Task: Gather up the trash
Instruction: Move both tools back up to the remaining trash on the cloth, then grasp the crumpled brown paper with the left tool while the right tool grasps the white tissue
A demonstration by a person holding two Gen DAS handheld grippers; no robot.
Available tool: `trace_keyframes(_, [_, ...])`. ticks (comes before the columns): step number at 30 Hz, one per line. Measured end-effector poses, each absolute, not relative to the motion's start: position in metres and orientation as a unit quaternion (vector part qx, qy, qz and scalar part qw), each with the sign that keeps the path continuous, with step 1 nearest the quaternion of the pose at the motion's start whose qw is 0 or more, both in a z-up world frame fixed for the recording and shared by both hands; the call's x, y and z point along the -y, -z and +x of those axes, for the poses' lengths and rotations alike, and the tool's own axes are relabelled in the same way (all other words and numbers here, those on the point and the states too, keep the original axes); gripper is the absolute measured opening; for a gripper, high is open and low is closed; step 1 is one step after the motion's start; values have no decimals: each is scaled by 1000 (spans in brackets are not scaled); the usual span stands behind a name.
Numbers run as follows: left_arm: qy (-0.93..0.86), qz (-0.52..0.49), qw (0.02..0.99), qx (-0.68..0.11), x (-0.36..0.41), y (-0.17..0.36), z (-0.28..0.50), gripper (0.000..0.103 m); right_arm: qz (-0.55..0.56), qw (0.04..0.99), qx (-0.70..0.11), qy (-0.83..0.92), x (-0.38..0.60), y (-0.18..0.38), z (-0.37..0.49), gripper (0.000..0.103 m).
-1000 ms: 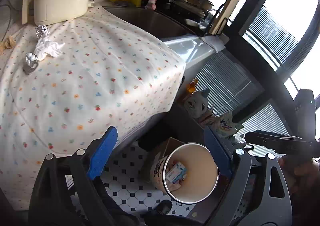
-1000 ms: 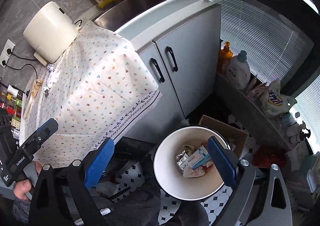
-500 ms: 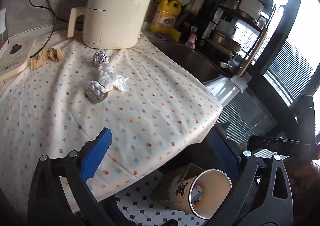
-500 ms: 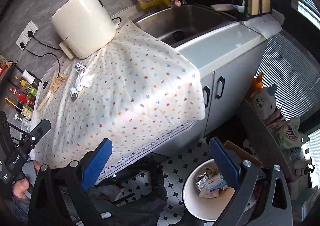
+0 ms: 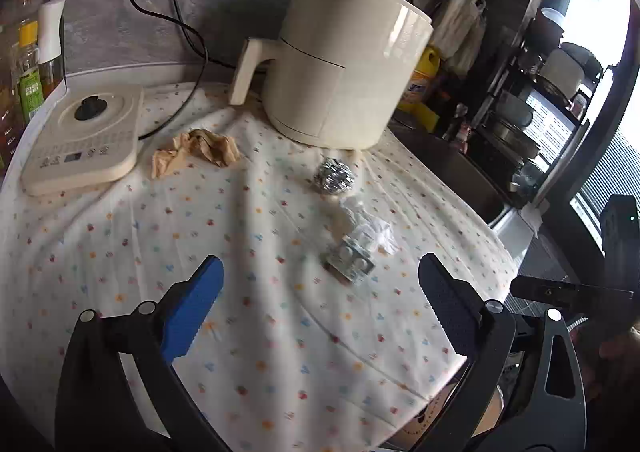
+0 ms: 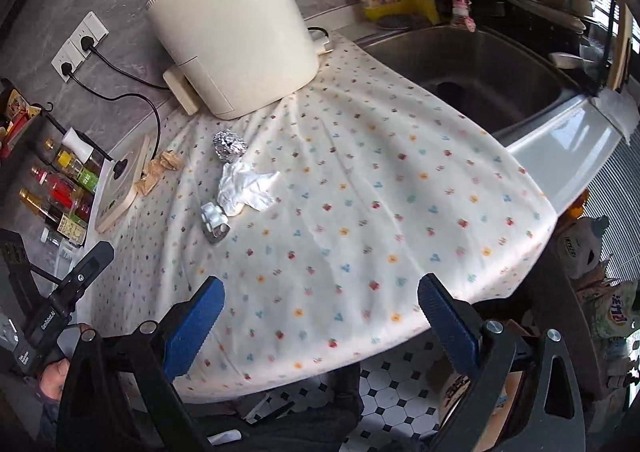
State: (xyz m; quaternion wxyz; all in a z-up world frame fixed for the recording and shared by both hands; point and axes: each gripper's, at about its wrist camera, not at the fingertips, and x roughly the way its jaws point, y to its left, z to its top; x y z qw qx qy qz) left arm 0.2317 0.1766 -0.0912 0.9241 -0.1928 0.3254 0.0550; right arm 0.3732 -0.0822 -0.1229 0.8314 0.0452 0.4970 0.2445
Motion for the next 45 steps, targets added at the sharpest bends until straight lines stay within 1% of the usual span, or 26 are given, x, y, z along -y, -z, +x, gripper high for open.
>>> trace_keyframes(3, [-66,-195,924,-323,-207,94,240,97,43,829,-498,-250,53,126,384,94])
trace_keyframes(5, [-70,-196,922,-325,-223,95,247,97,43,825,-504,-252,36,128,393,90])
trace_keyframes(7, [-72,-194,922,-328,-237,96,255,97,43,823,-509,-251,21,131,400,88])
trace_keyframes(14, [-76,-188,918,-340,-274,105,289,97,36,813,-529,-242,-16,145,430,86])
trace_keyframes(24, [-69,-145,918,-363,-293,118,360,97,31,806,-549,-219,-52,162,473,85])
trace_keyframes(27, [-67,-132,916,-373,-295,124,380,97,17,804,-555,-215,-63,166,481,81])
trace_keyframes(28, [-65,-131,914,-378,-296,127,384,97,9,802,-558,-213,-67,167,483,76])
trace_keyframes(29, [-65,-130,913,-382,-296,130,388,97,1,800,-562,-210,-71,169,484,69])
trace_keyframes(30, [-68,-130,910,-387,-296,134,392,97,-5,796,-567,-210,-74,171,485,66])
trace_keyframes(31, [-70,-129,907,-394,-296,138,395,97,-9,793,-571,-211,-76,174,486,58])
trace_keyframes(33, [-70,-130,899,-412,-294,147,400,97,-18,798,-565,-209,-77,175,486,52])
trace_keyframes(35, [-77,-123,896,-419,-292,155,401,96,-25,801,-562,-207,-77,176,486,31])
trace_keyframes(37, [-92,-110,898,-415,-290,158,398,91,-12,799,-563,-211,-73,175,486,17])
trace_keyframes(38, [-94,-108,899,-414,-289,158,398,86,-11,801,-560,-211,-71,174,485,11])
trace_keyframes(39, [-96,-106,900,-412,-289,157,397,83,-13,804,-555,-212,-70,171,483,10])
trace_keyframes(40, [-101,-101,899,-414,-289,156,397,72,-13,807,-551,-213,-67,169,482,9])
trace_keyframes(41, [-106,-98,898,-415,-290,154,396,58,-11,810,-546,-214,-64,166,480,8])
trace_keyframes(42, [-110,-100,897,-416,-291,153,395,48,-8,813,-540,-216,-58,162,477,8])
trace_keyframes(43, [-110,-105,896,-418,-292,152,394,26,-5,817,-535,-215,-54,159,476,7])
trace_keyframes(44, [-103,-117,893,-423,-295,151,393,16,0,820,-530,-214,-50,156,474,7])
trace_keyframes(45, [-100,-122,892,-423,-296,149,391,14,5,823,-526,-213,-47,153,473,7])
